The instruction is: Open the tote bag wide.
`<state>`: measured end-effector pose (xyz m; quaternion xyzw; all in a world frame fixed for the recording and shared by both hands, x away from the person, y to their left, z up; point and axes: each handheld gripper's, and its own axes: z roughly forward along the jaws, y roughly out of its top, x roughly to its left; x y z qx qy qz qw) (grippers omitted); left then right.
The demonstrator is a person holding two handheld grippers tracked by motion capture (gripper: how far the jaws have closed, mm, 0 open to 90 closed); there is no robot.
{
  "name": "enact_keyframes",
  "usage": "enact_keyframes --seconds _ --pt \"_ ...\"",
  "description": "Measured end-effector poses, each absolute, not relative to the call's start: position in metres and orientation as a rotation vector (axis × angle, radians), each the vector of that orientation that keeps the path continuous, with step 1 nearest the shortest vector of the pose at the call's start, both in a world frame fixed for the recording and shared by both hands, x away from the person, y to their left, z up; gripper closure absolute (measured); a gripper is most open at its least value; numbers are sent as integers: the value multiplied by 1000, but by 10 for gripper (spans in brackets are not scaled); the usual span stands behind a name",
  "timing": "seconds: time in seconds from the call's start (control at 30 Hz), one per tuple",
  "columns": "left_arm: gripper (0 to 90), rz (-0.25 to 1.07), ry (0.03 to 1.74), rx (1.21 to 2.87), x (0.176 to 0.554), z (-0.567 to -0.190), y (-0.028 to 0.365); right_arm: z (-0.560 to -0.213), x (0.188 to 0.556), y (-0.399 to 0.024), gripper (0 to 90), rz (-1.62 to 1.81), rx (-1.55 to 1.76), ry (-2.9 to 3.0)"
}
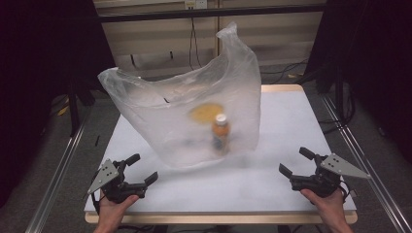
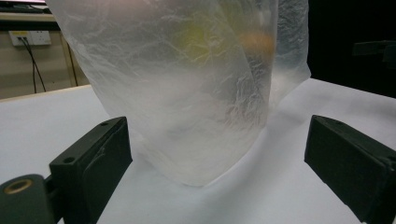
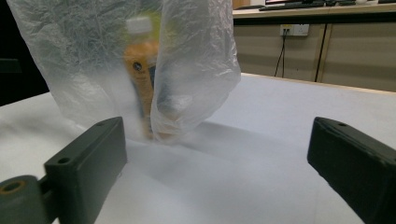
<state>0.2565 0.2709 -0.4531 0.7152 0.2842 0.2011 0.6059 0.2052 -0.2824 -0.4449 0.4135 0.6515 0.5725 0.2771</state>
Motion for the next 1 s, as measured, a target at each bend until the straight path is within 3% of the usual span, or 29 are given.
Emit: enact_keyframes --seconds 0.2,0.37,0.4,0.43,0.47,0.6,0.77,0.8,0.83,0.87,0.93,1.0 --pt "103 442 664 1679 258 -454 269 -446 210 -278 116 1494 1099 1791" --pt "165 430 676 1673 259 -454 267 -447 214 -277 244 1523 1103 1829" --pt "203 428 669 1676 259 -453 267 -446 214 -277 282 1545 1104 1834" --pt "324 414 665 1677 258 -453 267 -445 215 -278 343 1553 1107 1836" --pt "324 417 664 1674 257 -452 269 -445 215 -278 343 1553 1107 1836" --pt "471 410 661 1679 257 -450 272 -443 218 -279 544 1592 1125 1872" --pt "608 382 658 1681 257 -446 269 -436 219 -280 714 1626 1106 1847" --pt "699 369 652 1687 256 -446 268 -433 220 -279 777 1637 1095 1863" --pt "699 370 647 1700 256 -445 267 -433 220 -279 777 1637 1095 1863" --pt "743 375 633 1717 257 -444 266 -431 222 -277 843 1646 1091 1882" --pt "768 362 641 1745 257 -441 263 -429 225 -275 886 1661 1073 1911" --pt "787 351 658 1745 257 -438 260 -428 227 -274 892 1666 1079 1923"
